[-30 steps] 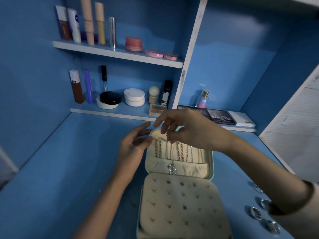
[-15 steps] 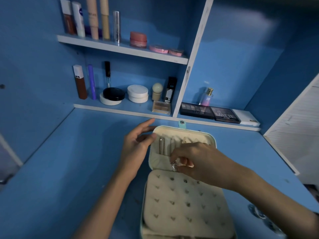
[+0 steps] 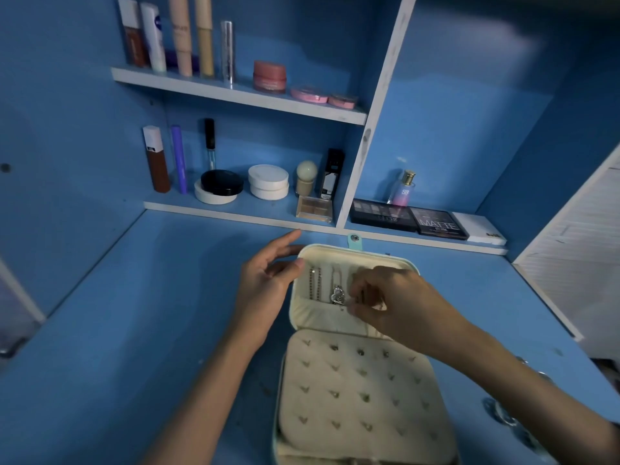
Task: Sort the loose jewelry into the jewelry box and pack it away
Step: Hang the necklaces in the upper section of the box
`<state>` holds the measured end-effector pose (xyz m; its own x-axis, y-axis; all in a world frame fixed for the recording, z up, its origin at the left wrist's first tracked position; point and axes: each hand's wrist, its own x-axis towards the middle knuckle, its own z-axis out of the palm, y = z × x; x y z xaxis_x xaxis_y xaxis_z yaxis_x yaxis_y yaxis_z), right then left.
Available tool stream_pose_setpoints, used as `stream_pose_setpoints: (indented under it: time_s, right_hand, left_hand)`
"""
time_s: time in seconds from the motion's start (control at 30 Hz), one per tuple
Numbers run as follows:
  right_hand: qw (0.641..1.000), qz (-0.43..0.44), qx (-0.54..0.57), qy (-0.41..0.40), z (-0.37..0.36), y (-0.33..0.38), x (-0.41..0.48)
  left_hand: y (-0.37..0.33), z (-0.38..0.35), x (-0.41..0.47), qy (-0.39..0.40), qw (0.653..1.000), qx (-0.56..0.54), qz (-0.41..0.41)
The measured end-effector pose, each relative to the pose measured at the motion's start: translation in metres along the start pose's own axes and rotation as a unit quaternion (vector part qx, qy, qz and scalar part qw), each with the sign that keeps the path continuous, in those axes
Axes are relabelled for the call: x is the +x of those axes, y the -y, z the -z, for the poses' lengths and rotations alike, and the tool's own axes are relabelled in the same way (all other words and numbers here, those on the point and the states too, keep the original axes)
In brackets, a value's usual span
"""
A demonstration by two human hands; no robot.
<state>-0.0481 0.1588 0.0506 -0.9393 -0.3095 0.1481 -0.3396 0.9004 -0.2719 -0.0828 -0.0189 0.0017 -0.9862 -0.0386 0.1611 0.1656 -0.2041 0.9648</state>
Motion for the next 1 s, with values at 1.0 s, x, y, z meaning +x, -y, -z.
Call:
stream_pose_setpoints:
  time_s: [1.0]
  right_hand:
    - [0.991,-0.027,0.108,0.072,0.006,0.008,-0.01]
  left_hand:
    - [-0.003,0.0,-0.002,-0.004,1.0,0.001,-0.005]
